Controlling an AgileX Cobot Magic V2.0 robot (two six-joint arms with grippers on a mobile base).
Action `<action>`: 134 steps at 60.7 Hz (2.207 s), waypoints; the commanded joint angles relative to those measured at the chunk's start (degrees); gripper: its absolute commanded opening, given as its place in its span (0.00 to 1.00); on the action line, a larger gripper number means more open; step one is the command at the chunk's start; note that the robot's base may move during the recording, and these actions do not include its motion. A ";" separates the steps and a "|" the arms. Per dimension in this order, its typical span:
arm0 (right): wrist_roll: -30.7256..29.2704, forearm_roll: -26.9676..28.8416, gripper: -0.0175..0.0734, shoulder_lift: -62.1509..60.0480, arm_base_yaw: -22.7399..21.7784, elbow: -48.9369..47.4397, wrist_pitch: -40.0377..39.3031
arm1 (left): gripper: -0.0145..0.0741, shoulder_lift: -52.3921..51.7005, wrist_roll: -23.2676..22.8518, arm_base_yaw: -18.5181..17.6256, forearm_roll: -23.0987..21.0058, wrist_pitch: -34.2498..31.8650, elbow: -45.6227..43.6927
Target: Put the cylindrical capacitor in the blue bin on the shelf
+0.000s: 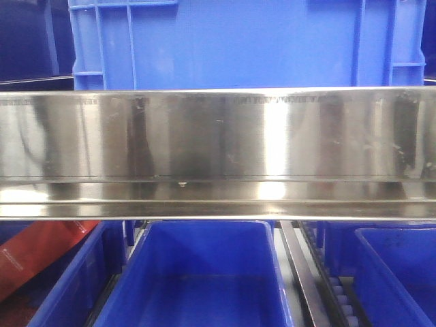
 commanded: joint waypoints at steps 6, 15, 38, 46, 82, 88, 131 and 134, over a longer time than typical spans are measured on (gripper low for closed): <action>-0.20 -0.31 0.04 -0.30 0.00 -0.02 -1.92 | 0.04 11.94 0.74 -8.78 -0.96 1.54 -11.47; -0.20 -0.31 0.04 -0.30 0.00 -0.02 -1.92 | 0.04 21.96 0.74 -14.29 -0.34 1.32 -16.91; -0.20 0.48 0.04 -0.30 0.00 -0.02 -1.85 | 0.08 37.96 0.74 -17.28 0.03 -0.97 -22.19; -0.20 0.81 0.04 -0.30 0.00 -0.02 -1.76 | 0.34 38.97 0.74 -17.28 0.36 -0.97 -22.19; -0.20 1.22 0.04 -0.30 0.00 -0.02 -1.76 | 0.35 30.81 0.74 -17.17 -0.03 2.14 -22.19; -0.20 1.33 0.04 -0.30 0.00 -0.02 -1.64 | 0.19 27.22 0.74 -17.17 1.56 6.09 -22.19; -0.20 1.33 0.04 -0.30 0.00 -0.02 2.15 | 0.04 -22.04 -15.52 -17.17 13.01 -0.37 22.08; -0.20 1.33 0.04 -0.30 0.00 -0.02 2.25 | 0.04 -26.09 -17.11 -17.17 14.25 -0.37 25.18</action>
